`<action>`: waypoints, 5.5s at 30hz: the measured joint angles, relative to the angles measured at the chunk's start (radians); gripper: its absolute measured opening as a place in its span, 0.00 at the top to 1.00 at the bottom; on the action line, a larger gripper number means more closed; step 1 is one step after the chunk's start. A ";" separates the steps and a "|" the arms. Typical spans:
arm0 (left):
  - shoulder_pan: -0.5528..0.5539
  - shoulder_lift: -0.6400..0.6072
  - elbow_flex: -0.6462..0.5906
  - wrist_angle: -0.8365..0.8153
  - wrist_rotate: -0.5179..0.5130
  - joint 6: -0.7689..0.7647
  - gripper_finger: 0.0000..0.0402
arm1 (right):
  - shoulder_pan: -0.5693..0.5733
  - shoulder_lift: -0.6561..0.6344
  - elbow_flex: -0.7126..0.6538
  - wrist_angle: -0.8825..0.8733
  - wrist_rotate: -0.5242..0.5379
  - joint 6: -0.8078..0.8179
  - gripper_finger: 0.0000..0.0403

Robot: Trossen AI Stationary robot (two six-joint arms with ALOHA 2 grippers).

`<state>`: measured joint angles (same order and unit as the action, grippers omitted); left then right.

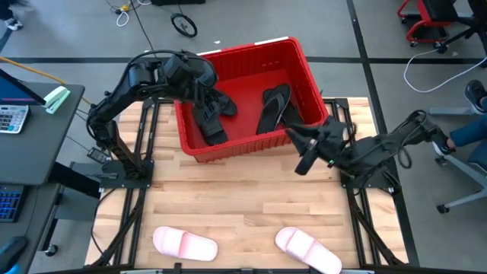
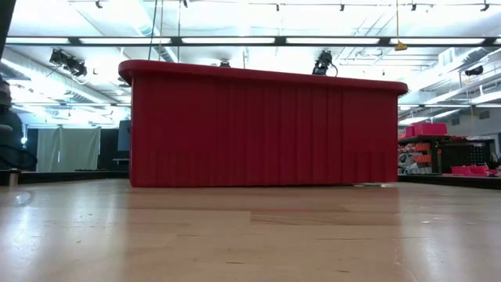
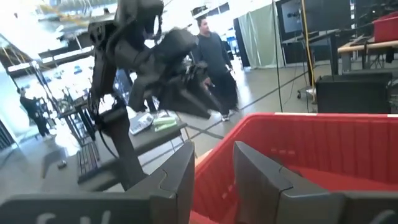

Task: Pick and place slides into bin
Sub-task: Put the right pair of pink slides into the red container

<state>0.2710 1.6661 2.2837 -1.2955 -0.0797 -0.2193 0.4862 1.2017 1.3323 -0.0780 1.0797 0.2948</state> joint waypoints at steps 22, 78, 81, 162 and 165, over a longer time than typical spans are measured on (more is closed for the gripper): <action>-0.398 0.004 -0.002 -0.247 0.165 -0.469 0.61 | -0.105 -0.102 0.000 -0.266 -0.433 0.070 0.70; -0.858 0.423 -0.003 0.073 -0.104 -0.991 0.69 | 0.527 0.354 -0.405 -0.329 -0.846 2.027 0.64; -0.858 0.423 -0.003 0.073 -0.104 -0.990 0.70 | 0.509 0.381 -0.404 -0.328 -0.847 2.027 0.64; -0.842 0.423 -0.003 0.074 -0.122 -1.026 0.79 | 0.269 0.559 -0.404 0.063 -0.867 1.233 0.53; -0.842 0.423 -0.003 0.074 -0.122 -1.026 0.80 | 0.267 0.564 -0.404 0.081 -0.868 1.244 0.57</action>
<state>-0.5709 2.0888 2.2810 -1.2214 -0.2020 -1.2449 0.7528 1.7659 0.9287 0.0032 0.2119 1.5390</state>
